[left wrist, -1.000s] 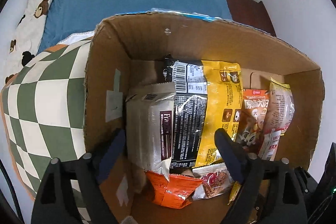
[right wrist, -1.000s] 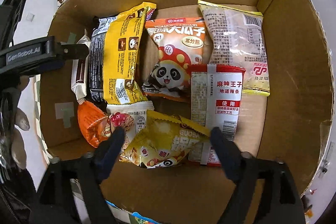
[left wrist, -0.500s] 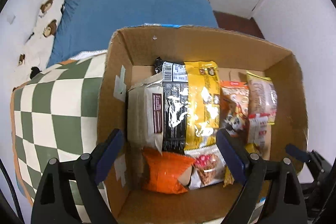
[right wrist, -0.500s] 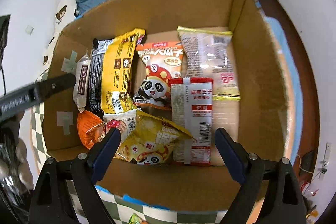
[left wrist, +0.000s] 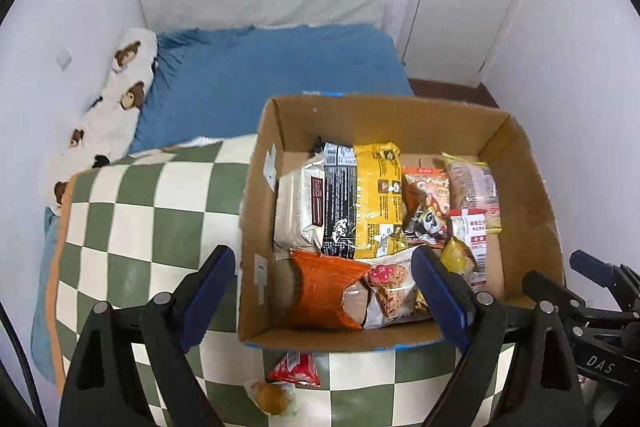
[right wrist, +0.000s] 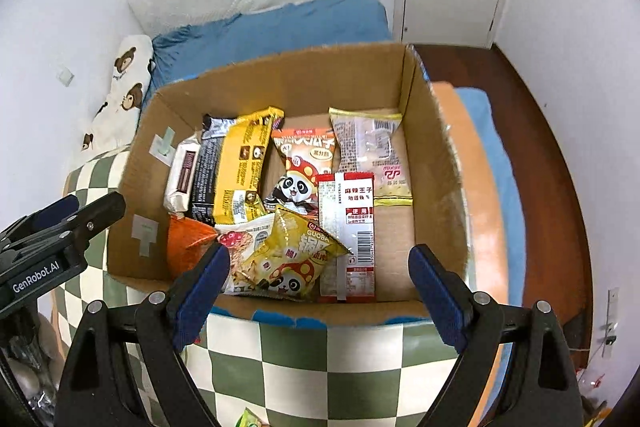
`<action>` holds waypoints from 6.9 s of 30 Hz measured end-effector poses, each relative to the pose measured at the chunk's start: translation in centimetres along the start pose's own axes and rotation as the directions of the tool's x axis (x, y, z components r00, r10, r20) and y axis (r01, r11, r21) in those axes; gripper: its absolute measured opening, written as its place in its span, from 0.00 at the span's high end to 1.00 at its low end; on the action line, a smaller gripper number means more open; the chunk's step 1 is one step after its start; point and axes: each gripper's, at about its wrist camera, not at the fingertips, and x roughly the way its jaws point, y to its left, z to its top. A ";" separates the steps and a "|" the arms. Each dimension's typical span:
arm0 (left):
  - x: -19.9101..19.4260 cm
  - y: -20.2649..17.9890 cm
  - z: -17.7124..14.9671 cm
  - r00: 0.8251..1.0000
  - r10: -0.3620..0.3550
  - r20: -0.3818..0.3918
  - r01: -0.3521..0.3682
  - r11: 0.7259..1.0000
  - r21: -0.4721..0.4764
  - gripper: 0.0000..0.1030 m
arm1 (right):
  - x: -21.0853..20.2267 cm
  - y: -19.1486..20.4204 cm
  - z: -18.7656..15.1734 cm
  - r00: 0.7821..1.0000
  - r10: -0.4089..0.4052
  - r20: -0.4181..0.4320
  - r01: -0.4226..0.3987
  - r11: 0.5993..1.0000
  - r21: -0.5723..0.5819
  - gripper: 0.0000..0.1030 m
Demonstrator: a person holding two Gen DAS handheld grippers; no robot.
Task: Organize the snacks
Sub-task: 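Swing both open tools back toward the remaining snacks on the mat, then grasp the green watermelon candy bag with the left tool while the right tool grasps the brown cake pack, then carry both packs into the box and open both tools, then swing both open tools back toward the last two snacks on the mat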
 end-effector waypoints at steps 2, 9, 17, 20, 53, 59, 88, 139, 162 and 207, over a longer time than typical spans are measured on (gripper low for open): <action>-1.2 -0.1 -0.4 1.000 -0.001 0.025 0.001 1.000 0.004 0.13 | -1.0 0.2 -0.2 1.000 0.001 0.021 -0.001 1.000 -0.006 0.10; -5.2 -0.8 -1.8 0.994 0.003 0.107 -0.006 1.000 0.026 0.13 | -5.2 0.8 -1.7 0.994 -0.003 0.107 0.005 1.000 -0.023 0.10; -8.3 -1.4 -3.0 0.987 -0.005 0.163 -0.002 0.999 0.042 0.12 | -9.1 1.1 -3.4 0.984 0.002 0.180 0.002 1.000 -0.021 0.10; -8.6 -1.4 -3.6 0.986 -0.010 0.168 0.004 0.999 0.036 0.13 | -10.2 0.9 -4.0 0.981 0.007 0.195 -0.005 1.000 -0.013 0.10; 14.3 -2.7 -26.1 0.624 -0.487 -0.612 0.058 0.809 -0.585 0.17 | 5.0 -13.7 -33.5 0.871 0.443 -0.212 -0.100 0.581 0.808 0.10; 12.8 -6.1 -24.0 0.742 -0.247 -0.623 0.145 0.967 -0.211 0.41 | 5.9 -12.6 -31.4 0.911 0.327 -0.249 -0.042 0.677 0.734 0.42; 11.3 -10.7 -26.2 0.833 -0.099 -0.545 0.169 0.982 0.081 0.16 | 6.6 -6.7 -28.5 0.916 0.084 -0.392 0.035 0.957 0.287 0.36; 4.6 -0.6 1.0 0.967 -0.069 -0.243 0.080 0.996 0.036 0.51 | -0.4 -5.3 1.4 0.994 0.107 0.000 -0.106 0.986 0.130 0.42; 8.5 0.8 -1.0 0.952 -0.033 -0.305 0.026 0.999 -0.026 0.14 | 5.5 -4.7 1.4 0.987 0.057 -0.152 -0.038 0.991 0.127 0.10; -12.5 -3.5 -6.8 0.984 -0.012 0.178 0.003 0.999 0.051 0.14 | -15.4 -1.9 -7.9 0.963 -0.054 0.263 0.045 0.998 0.041 0.04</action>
